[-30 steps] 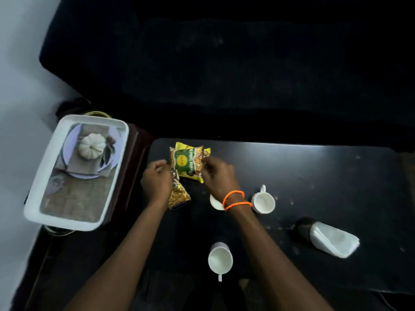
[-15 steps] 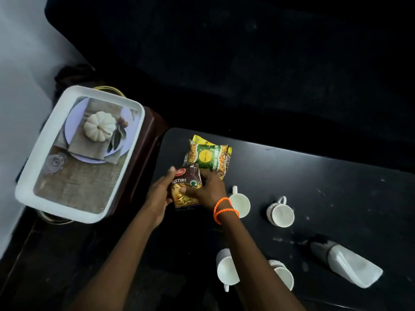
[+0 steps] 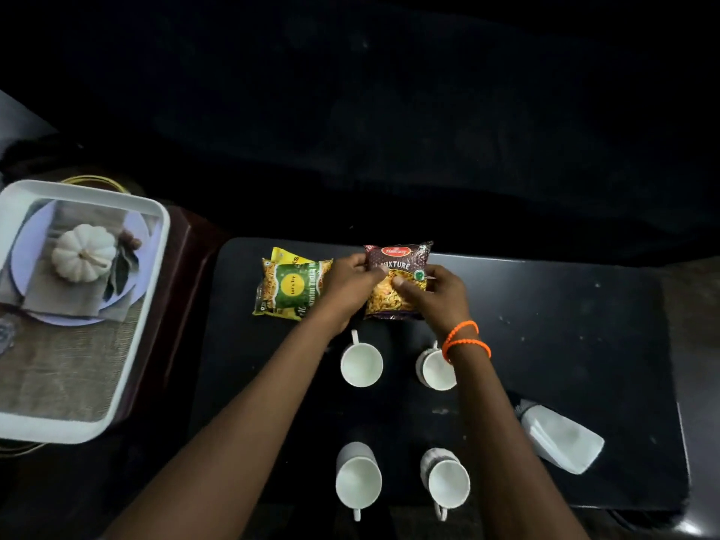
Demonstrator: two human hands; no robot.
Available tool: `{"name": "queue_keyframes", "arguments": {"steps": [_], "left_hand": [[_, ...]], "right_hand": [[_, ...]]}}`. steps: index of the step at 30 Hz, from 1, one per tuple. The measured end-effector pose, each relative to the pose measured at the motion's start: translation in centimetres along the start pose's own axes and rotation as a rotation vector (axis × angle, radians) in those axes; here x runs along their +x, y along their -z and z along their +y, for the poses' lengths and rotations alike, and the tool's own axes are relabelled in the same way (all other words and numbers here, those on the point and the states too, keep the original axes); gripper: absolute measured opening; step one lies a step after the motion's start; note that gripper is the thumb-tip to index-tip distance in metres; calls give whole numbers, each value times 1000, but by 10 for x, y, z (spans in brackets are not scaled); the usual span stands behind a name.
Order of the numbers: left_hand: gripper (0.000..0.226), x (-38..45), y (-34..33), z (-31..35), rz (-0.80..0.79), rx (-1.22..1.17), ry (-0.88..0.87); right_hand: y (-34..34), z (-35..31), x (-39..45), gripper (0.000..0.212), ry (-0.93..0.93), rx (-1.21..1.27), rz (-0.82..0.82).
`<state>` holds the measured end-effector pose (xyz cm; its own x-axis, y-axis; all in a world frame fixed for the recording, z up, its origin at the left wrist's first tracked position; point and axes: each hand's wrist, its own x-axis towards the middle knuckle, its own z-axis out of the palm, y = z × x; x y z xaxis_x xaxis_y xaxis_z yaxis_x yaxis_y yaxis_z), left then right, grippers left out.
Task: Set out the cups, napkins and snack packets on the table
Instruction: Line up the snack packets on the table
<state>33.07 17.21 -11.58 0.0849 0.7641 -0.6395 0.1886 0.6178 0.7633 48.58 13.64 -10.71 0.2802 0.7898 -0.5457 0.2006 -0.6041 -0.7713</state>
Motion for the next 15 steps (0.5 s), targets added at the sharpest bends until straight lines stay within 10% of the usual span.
{"name": "queue_keyframes", "arguments": {"steps": [3, 15], "left_hand": [[32, 20, -21, -9, 49, 321, -1], [69, 19, -25, -23, 9, 792, -249]], "right_hand": [[1, 15, 22, 69, 17, -441, 73], [-12, 33, 24, 69, 169, -650, 32]]}}
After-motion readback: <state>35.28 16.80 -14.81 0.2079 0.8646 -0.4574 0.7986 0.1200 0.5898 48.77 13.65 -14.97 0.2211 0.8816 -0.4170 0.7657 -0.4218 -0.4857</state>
